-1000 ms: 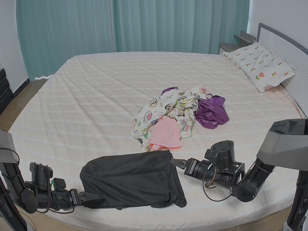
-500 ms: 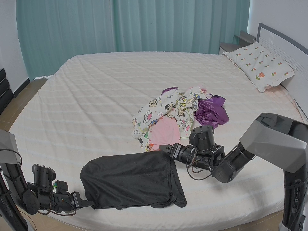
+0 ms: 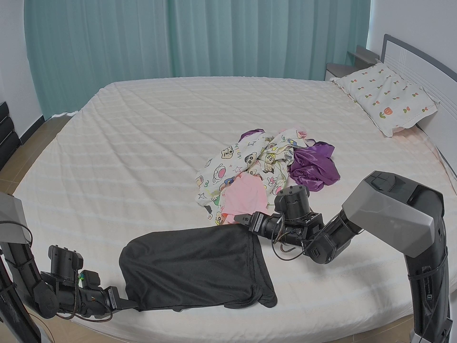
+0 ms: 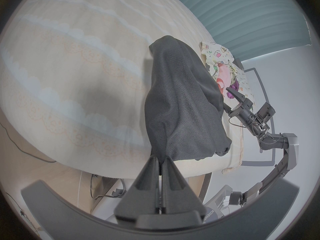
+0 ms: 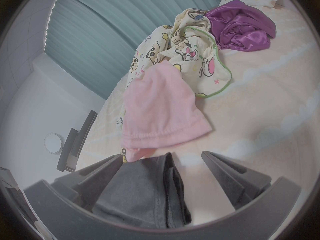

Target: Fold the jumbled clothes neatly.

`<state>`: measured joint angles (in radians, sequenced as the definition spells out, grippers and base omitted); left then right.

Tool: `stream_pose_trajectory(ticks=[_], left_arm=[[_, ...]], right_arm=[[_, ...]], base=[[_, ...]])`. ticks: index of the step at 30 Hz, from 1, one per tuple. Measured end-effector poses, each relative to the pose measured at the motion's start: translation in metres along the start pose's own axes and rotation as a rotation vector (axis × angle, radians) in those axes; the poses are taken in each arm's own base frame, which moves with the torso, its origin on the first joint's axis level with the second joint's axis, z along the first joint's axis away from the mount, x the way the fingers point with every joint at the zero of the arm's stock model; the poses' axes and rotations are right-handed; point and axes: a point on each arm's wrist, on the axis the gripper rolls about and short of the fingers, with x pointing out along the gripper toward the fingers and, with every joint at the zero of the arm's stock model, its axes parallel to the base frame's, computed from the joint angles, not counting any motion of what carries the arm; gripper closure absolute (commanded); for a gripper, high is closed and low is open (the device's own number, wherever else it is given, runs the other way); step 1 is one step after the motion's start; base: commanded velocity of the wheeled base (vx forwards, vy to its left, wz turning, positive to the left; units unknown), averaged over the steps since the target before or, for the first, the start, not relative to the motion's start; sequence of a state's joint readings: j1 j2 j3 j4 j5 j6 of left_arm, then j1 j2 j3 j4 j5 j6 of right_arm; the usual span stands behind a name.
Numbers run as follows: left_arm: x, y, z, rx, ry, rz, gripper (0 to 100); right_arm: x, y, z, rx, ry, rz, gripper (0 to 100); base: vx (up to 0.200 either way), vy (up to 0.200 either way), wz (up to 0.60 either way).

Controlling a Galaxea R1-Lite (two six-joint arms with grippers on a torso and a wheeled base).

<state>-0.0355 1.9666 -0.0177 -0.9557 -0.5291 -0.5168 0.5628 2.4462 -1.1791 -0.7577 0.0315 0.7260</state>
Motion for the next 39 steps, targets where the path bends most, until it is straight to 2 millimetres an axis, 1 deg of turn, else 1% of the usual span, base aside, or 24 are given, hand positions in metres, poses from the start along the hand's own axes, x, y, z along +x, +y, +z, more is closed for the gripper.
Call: stream_pose_trajectory(ticks=[2, 3, 13, 20, 25, 37, 38, 39], left_arm=[[0.000, 0.000, 0.000, -0.001, 0.000, 0.000, 100], [0.000, 0.000, 0.000, -0.001, 0.000, 0.000, 100], [0.000, 0.000, 0.000, -0.002, 0.000, 0.000, 100], [0.000, 0.000, -0.001, -0.004, 0.004, 0.004, 100], [-0.001, 0.001, -0.002, -0.015, 0.014, 0.020, 100], [-0.001, 0.002, -0.002, -0.014, 0.012, 0.025, 100], [-0.001, 0.002, -0.002, -0.014, 0.011, 0.025, 0], [-0.001, 0.002, -0.002, -0.013, 0.011, 0.025, 0]], right_arm=[[0.003, -0.001, 0.001, 0.001, -0.005, 0.000, 0], [0.004, -0.002, 0.001, 0.002, -0.006, 0.000, 100], [0.011, -0.003, -0.008, -0.001, 0.017, -0.004, 100], [0.013, -0.009, 0.004, 0.025, -0.025, -0.007, 100], [0.015, -0.008, 0.016, 0.048, -0.094, 0.003, 100], [0.019, -0.010, 0.017, 0.048, -0.113, 0.004, 100], [0.019, -0.010, 0.016, 0.047, -0.111, 0.002, 100], [0.019, -0.010, 0.015, 0.046, -0.108, 0.002, 0]], base=[[0.000, 0.000, 0.00], [0.000, 0.000, 0.00], [0.000, 0.000, 0.00], [0.000, 0.000, 0.00], [0.000, 0.000, 0.00], [0.000, 0.000, 0.00], [0.000, 0.000, 0.00], [0.000, 0.000, 0.00]])
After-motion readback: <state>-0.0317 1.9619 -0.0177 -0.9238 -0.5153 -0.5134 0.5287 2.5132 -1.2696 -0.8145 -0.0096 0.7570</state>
